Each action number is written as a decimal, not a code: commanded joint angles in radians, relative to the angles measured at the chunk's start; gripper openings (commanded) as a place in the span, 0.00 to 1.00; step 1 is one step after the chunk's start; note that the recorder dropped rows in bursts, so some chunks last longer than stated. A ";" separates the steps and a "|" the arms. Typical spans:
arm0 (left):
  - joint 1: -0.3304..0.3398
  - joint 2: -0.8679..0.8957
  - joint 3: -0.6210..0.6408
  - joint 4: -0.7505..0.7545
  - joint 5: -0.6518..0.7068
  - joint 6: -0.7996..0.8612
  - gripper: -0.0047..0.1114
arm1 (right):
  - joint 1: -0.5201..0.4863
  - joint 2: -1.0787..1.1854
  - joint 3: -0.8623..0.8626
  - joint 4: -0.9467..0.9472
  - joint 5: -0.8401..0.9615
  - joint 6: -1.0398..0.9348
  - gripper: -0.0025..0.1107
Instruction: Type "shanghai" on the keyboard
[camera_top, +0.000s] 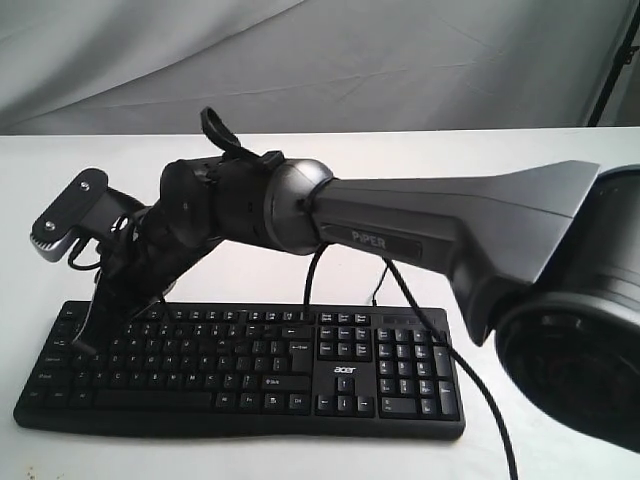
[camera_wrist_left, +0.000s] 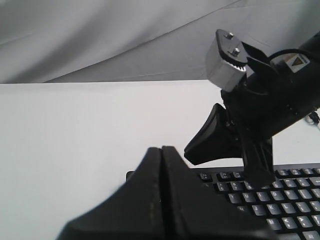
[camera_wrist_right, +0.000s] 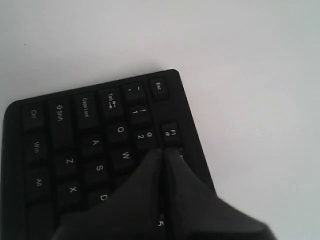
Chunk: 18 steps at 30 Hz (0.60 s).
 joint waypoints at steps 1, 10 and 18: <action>0.002 -0.002 0.002 -0.005 -0.002 -0.007 0.04 | 0.025 0.013 -0.008 -0.005 -0.031 0.005 0.02; 0.002 -0.002 0.002 -0.005 -0.002 -0.007 0.04 | 0.049 0.033 -0.008 0.003 -0.021 0.007 0.02; 0.002 -0.002 0.002 -0.005 -0.002 -0.007 0.04 | 0.071 0.037 -0.008 0.007 -0.023 0.003 0.02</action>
